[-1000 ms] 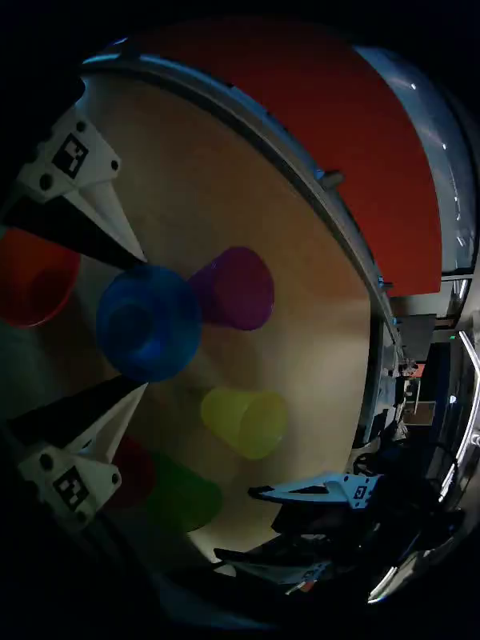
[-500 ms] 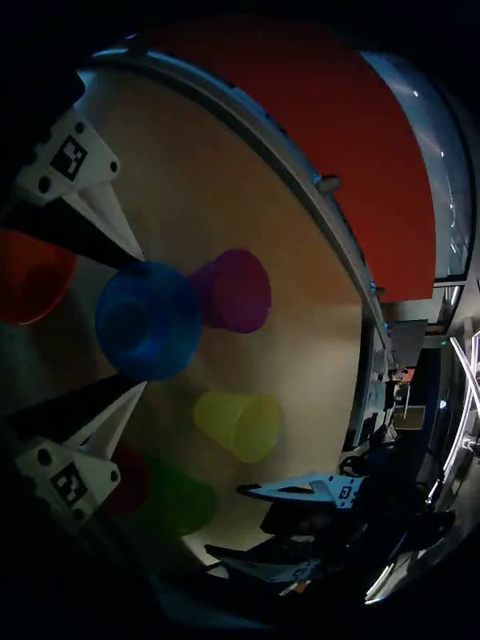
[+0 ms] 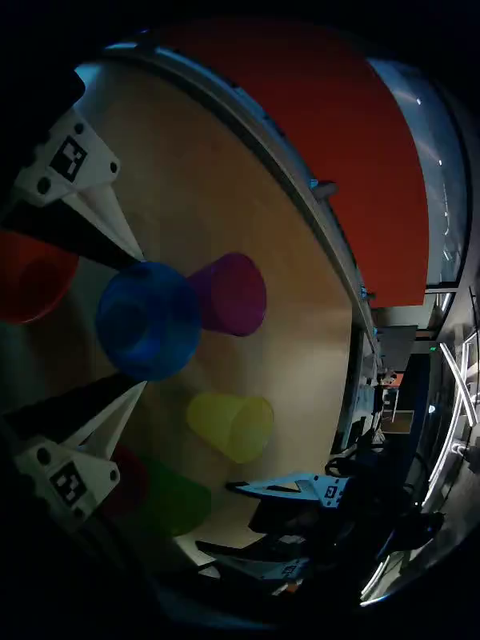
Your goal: Pour water
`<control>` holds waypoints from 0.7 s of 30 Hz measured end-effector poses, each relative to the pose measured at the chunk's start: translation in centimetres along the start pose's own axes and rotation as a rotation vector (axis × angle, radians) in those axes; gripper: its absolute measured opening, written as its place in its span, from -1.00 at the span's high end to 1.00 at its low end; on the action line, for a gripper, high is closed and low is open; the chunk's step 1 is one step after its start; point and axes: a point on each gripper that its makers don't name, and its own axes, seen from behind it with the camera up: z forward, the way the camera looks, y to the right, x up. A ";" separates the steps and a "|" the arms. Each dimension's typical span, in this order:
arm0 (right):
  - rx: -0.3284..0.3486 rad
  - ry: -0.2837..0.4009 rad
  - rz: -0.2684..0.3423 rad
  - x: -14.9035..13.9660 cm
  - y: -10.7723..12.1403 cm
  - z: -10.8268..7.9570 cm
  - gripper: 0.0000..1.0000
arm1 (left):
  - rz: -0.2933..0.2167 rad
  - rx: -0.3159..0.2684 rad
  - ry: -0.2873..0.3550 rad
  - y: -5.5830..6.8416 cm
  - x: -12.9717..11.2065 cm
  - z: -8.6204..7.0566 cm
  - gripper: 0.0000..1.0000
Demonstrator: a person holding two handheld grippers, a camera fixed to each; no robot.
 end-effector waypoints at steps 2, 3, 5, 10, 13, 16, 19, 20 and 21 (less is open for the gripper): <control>0.000 -0.004 -0.001 -0.2 0.0 0.1 -0.99 | -0.005 0.003 0.003 0.0 0.0 -0.1 -0.69; 0.000 -0.006 -0.002 -0.3 0.0 0.2 -0.99 | -0.007 0.004 0.004 -0.1 0.0 -0.1 -0.69; -0.001 -0.009 -0.006 -0.5 0.0 0.4 -0.99 | -0.010 0.006 0.005 -0.1 -0.1 -0.2 -0.69; 0.002 -0.012 -0.014 -0.7 -0.1 0.7 -0.99 | -0.005 0.009 0.005 0.0 -0.1 -0.2 -0.69; 0.006 -0.015 -0.017 -0.9 -0.1 1.0 -0.99 | -0.002 0.007 0.005 0.1 -0.1 -0.3 -0.69; 0.007 -0.017 -0.020 -1.1 -0.2 1.2 -0.99 | 0.001 0.005 0.005 0.3 -0.1 -0.3 -0.68; 0.008 -0.017 -0.021 -1.2 -0.2 1.5 -0.99 | 0.002 0.005 0.008 0.3 -0.1 -0.4 -0.68; 0.008 -0.016 -0.021 -1.3 -0.1 1.5 -0.99 | 0.002 0.005 0.009 0.4 0.0 -0.5 -0.68; 0.008 -0.016 -0.020 -1.3 -0.1 1.6 -0.99 | 0.002 0.005 0.011 0.4 0.1 -0.5 -0.68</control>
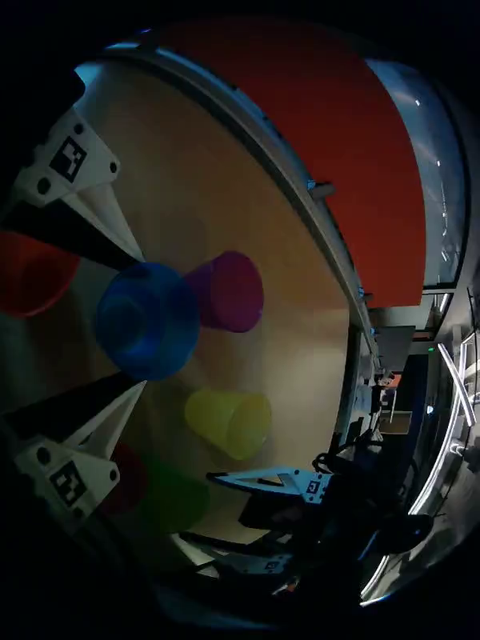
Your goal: Pour water
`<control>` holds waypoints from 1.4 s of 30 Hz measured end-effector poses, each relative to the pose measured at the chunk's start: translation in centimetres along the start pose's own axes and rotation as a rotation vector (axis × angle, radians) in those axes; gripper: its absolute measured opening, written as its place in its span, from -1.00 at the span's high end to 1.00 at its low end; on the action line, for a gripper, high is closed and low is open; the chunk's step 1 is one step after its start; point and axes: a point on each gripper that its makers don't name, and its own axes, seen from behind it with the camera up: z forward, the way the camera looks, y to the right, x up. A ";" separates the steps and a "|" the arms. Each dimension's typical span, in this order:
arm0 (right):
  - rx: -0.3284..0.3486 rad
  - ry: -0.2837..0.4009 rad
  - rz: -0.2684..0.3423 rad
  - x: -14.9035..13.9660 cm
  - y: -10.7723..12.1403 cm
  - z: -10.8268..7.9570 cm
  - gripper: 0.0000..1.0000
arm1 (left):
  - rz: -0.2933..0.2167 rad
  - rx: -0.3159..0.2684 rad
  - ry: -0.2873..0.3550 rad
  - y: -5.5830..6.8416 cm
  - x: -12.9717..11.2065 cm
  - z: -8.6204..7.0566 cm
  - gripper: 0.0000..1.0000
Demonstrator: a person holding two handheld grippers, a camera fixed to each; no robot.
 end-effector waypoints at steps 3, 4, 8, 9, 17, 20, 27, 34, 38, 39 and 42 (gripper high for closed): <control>0.002 0.003 0.002 0.0 0.0 0.2 -0.99 | 0.002 0.005 0.009 -0.1 0.4 -0.2 -0.68; 0.001 0.004 0.001 0.0 0.1 0.2 -0.99 | 0.003 0.007 0.011 -0.1 0.5 -0.3 -0.68; -0.002 0.008 0.000 -0.2 0.2 0.5 -0.99 | 0.007 0.016 0.023 -0.4 1.0 -0.9 -0.69; -0.003 0.010 0.000 -0.2 0.2 0.6 -0.99 | 0.009 0.017 0.026 -0.4 1.2 -1.0 -0.68; -0.007 0.031 -0.010 0.0 0.4 1.7 -0.99 | 0.014 0.030 0.043 -0.5 2.0 -2.1 -0.68; -0.007 0.039 -0.017 0.2 0.4 2.1 -0.99 | 0.019 0.034 0.048 -0.4 2.2 -2.4 -0.68; 0.001 0.048 -0.020 0.4 0.2 2.9 -0.99 | 0.020 0.043 0.065 -0.4 2.6 -3.2 -0.69; 0.007 0.054 -0.023 0.4 -0.1 3.5 -0.99 | 0.014 0.053 0.079 -0.6 2.9 -3.8 -0.68; -0.002 0.060 -0.025 0.4 0.0 3.8 -0.99 | 0.014 0.058 0.085 -0.6 3.0 -4.1 -0.68; -0.004 0.062 -0.026 0.5 0.1 3.9 -0.99 | 0.014 0.059 0.086 -0.6 3.0 -4.2 -0.68; -0.011 0.067 -0.026 0.5 0.1 4.1 -0.97 | 0.012 0.060 0.090 -0.6 3.1 -4.3 -0.69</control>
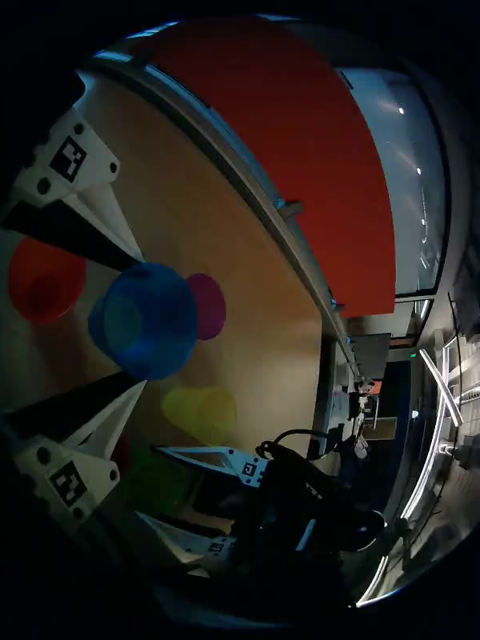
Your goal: Pour water
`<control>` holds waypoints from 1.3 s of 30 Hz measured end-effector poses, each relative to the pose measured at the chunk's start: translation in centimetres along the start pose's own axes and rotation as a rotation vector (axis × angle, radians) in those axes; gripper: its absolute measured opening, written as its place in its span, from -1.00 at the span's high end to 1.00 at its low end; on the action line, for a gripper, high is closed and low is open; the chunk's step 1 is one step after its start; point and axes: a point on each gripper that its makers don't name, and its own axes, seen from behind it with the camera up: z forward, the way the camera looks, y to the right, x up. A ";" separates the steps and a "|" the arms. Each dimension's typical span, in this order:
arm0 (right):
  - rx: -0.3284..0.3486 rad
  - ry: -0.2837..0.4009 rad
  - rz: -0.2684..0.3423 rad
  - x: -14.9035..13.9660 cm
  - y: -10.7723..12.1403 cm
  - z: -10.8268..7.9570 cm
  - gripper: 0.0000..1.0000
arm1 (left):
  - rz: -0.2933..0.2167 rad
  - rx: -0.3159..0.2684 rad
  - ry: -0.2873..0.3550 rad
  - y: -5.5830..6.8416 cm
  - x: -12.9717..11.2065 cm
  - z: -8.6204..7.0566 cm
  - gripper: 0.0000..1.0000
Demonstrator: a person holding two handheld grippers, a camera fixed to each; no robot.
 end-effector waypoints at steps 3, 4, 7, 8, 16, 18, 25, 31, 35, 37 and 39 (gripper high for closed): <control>-0.011 0.003 0.002 0.0 0.2 0.1 -0.85 | -0.002 0.003 0.005 0.0 0.1 -0.2 -0.68; -0.015 0.004 0.001 0.0 0.2 0.1 -0.83 | -0.003 0.004 0.007 0.0 0.2 -0.2 -0.68; -0.025 0.008 0.001 0.0 0.3 0.1 -0.81 | -0.007 0.008 0.013 -0.1 0.4 -0.4 -0.68; -0.027 0.009 0.002 0.1 0.3 0.0 -0.81 | -0.009 0.010 0.015 -0.1 0.4 -0.5 -0.68; -0.032 0.039 0.012 1.1 -0.1 -0.6 -0.80 | -0.025 0.022 0.031 0.3 0.9 -1.4 -0.68; -0.037 0.046 0.014 1.4 -0.2 -0.9 -0.80 | -0.025 0.028 0.038 0.4 1.2 -1.8 -0.68; -0.047 0.099 0.040 3.7 -0.6 -2.6 -0.80 | -0.037 0.047 0.070 1.3 2.7 -3.2 -0.69; -0.065 0.145 0.044 6.0 -1.1 -4.6 -0.80 | -0.050 0.080 0.111 2.1 4.0 -4.6 -0.68; -0.080 0.170 0.031 7.4 -1.5 -5.8 -0.80 | -0.058 0.105 0.148 2.6 5.0 -5.8 -0.68; -0.087 0.180 0.026 8.0 -1.7 -6.3 -0.81 | -0.067 0.115 0.165 2.9 5.4 -6.4 -0.68; -0.092 0.191 0.022 8.6 -1.9 -6.7 -0.81 | -0.077 0.126 0.183 3.1 5.8 -7.0 -0.68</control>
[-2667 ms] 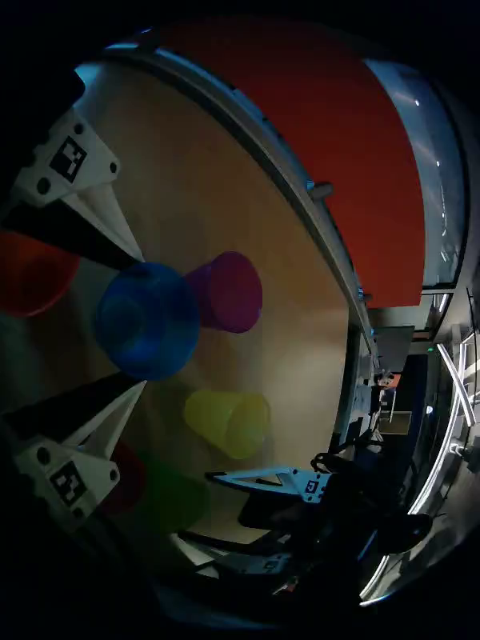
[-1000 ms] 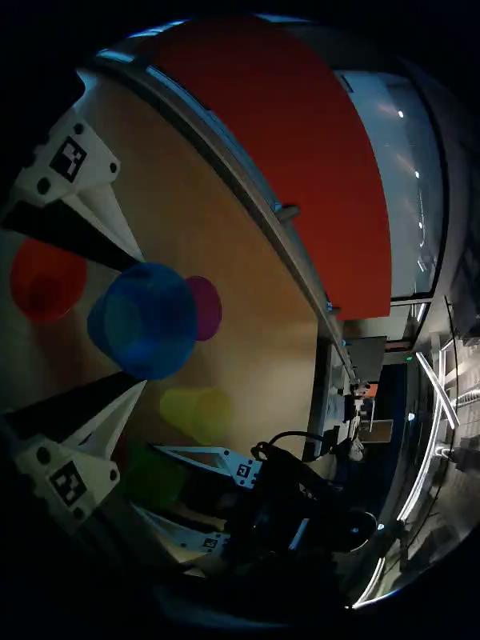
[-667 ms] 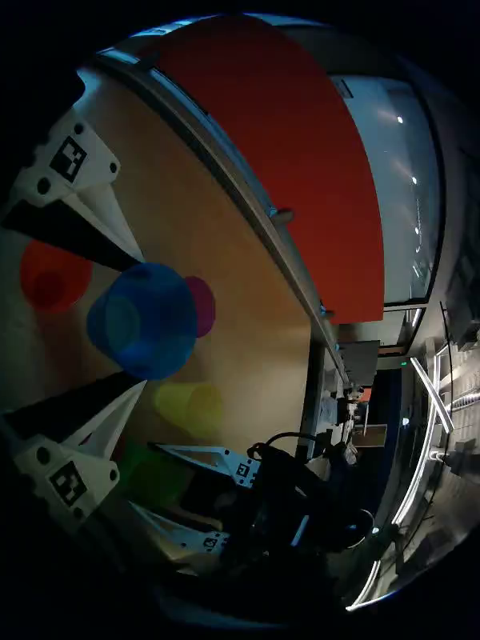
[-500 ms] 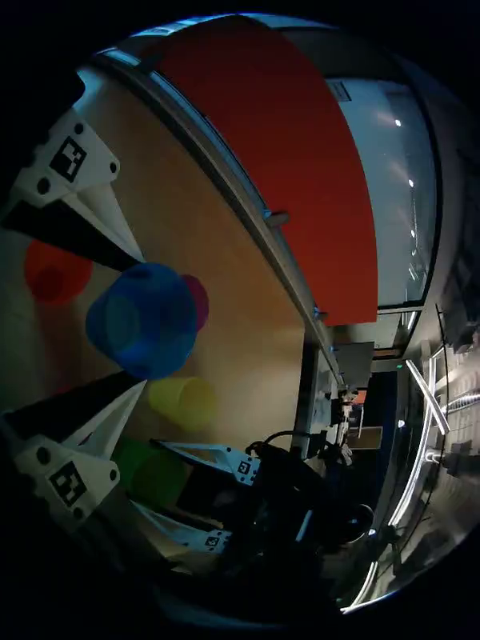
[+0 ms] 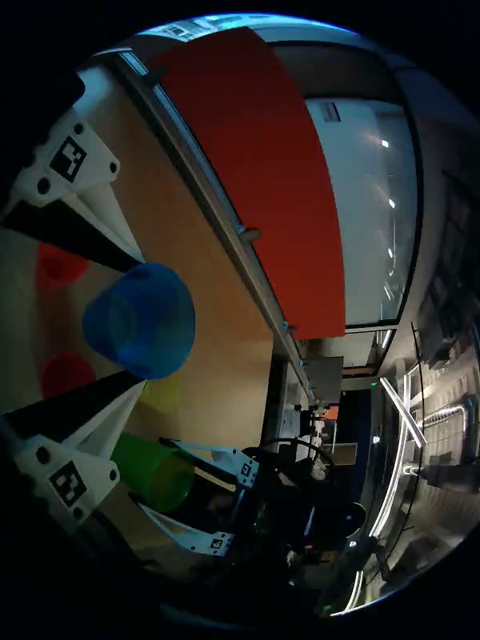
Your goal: Pour water
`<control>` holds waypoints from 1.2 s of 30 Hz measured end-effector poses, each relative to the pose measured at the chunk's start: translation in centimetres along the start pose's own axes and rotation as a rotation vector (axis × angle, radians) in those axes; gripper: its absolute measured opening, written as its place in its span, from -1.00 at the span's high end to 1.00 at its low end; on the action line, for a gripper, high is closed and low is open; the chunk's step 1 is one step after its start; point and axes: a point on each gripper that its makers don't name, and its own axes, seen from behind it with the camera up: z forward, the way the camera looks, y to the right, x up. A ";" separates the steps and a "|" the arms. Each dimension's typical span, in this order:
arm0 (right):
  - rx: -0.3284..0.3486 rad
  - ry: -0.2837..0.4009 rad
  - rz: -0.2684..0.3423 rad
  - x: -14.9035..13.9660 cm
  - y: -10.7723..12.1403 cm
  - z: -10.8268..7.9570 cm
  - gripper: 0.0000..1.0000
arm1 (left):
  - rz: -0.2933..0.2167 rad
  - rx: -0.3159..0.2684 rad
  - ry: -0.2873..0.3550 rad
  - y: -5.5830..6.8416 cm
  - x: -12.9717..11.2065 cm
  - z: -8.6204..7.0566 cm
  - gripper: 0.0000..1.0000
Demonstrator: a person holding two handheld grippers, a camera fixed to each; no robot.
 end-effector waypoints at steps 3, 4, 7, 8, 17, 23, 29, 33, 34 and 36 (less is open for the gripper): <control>-0.003 0.015 -0.002 0.8 -0.4 -0.5 -0.81 | -0.008 0.019 0.022 0.3 0.4 -0.9 -0.68; -0.003 0.018 -0.001 1.0 -0.5 -0.6 -0.81 | -0.008 0.025 0.028 0.4 0.5 -1.1 -0.68; -0.006 0.027 -0.001 1.7 -0.7 -1.0 -0.80 | -0.010 0.042 0.047 0.5 0.9 -1.9 -0.68; -0.008 0.030 -0.002 1.9 -0.8 -1.1 -0.80 | -0.011 0.046 0.054 0.6 1.1 -2.1 -0.68; -0.018 0.054 -0.007 3.6 -0.9 -2.0 -0.80 | -0.036 0.070 0.103 0.5 2.6 -3.7 -0.68; -0.022 0.072 0.001 4.5 -0.8 -2.5 -0.81 | -0.032 0.073 0.116 0.6 3.4 -4.3 -0.68; -0.028 0.092 -0.003 5.3 -0.7 -2.7 -0.82 | -0.026 0.078 0.128 0.8 4.0 -4.6 -0.68; -0.032 0.112 -0.009 6.0 -0.8 -2.7 -0.82 | -0.027 0.081 0.134 0.7 4.3 -4.7 -0.68; -0.033 0.120 -0.009 6.2 -0.8 -2.7 -0.82 | -0.028 0.082 0.136 0.7 4.4 -4.8 -0.68; -0.035 0.136 -0.009 6.7 -0.8 -2.7 -0.82 | -0.031 0.083 0.140 0.7 4.6 -4.8 -0.68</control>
